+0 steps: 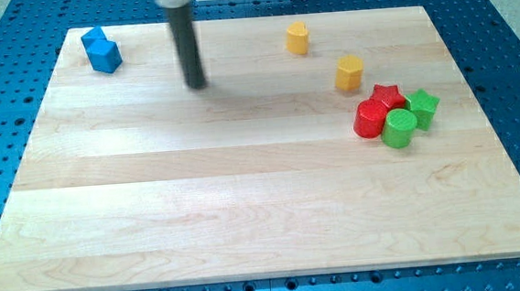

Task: Keep the heart above the hexagon

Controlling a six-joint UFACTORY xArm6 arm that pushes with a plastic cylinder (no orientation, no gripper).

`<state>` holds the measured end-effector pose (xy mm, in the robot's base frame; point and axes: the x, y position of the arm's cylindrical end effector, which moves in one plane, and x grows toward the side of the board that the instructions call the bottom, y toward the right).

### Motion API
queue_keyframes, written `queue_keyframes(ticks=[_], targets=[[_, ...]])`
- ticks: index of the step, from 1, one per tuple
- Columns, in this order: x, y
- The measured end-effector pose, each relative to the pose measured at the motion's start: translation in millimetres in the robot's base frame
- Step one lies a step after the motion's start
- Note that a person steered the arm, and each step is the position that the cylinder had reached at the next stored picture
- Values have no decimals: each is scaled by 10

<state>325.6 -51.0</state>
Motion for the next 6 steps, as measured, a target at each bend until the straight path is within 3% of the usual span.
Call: queue_keyframes(ticks=[2, 4, 5, 6], targets=[[-808, 1076], [-679, 1639], [-118, 1531], [-352, 1391]])
